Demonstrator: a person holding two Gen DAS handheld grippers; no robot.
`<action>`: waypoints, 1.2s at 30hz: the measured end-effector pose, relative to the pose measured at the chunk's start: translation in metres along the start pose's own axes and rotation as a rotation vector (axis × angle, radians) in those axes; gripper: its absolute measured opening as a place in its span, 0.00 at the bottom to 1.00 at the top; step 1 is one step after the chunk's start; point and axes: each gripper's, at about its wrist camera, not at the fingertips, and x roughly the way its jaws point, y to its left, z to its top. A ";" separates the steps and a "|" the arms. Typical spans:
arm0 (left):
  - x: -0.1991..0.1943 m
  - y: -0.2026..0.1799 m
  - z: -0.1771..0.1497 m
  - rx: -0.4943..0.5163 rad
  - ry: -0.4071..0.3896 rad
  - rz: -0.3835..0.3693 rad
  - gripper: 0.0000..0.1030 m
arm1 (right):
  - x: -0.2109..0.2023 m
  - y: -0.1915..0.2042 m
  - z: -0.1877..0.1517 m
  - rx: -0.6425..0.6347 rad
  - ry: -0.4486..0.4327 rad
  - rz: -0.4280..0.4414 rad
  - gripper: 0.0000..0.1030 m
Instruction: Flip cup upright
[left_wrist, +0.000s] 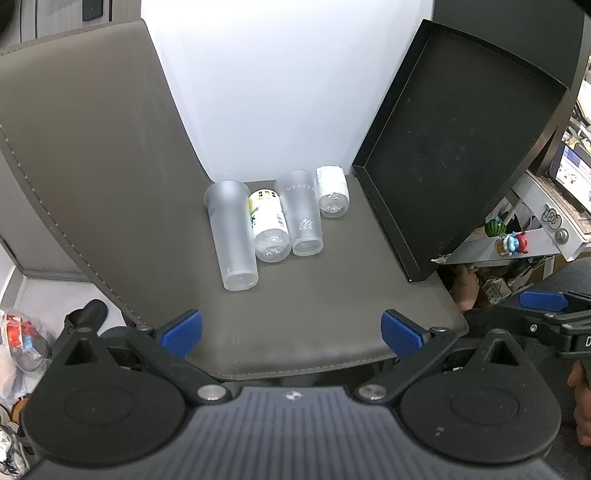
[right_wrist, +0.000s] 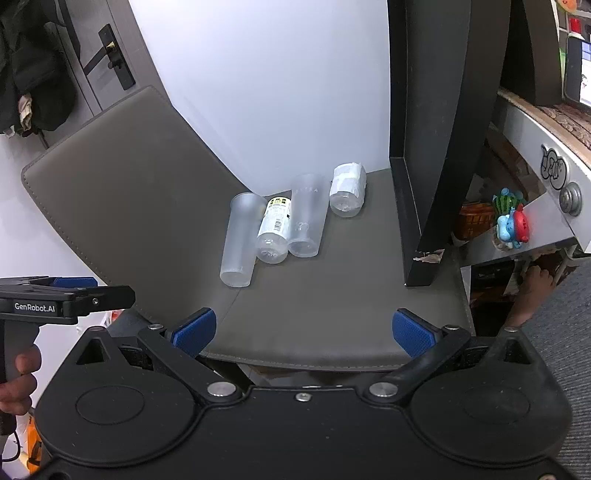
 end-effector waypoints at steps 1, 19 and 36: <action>0.001 0.000 0.000 -0.001 0.001 0.000 0.99 | 0.000 0.005 0.000 -0.002 0.001 -0.005 1.00; 0.003 -0.001 -0.003 0.000 -0.006 0.003 0.99 | 0.004 0.002 -0.003 0.005 0.014 0.010 1.00; 0.005 -0.001 -0.001 -0.016 -0.004 -0.017 0.99 | 0.003 0.001 -0.004 0.001 0.013 0.011 1.00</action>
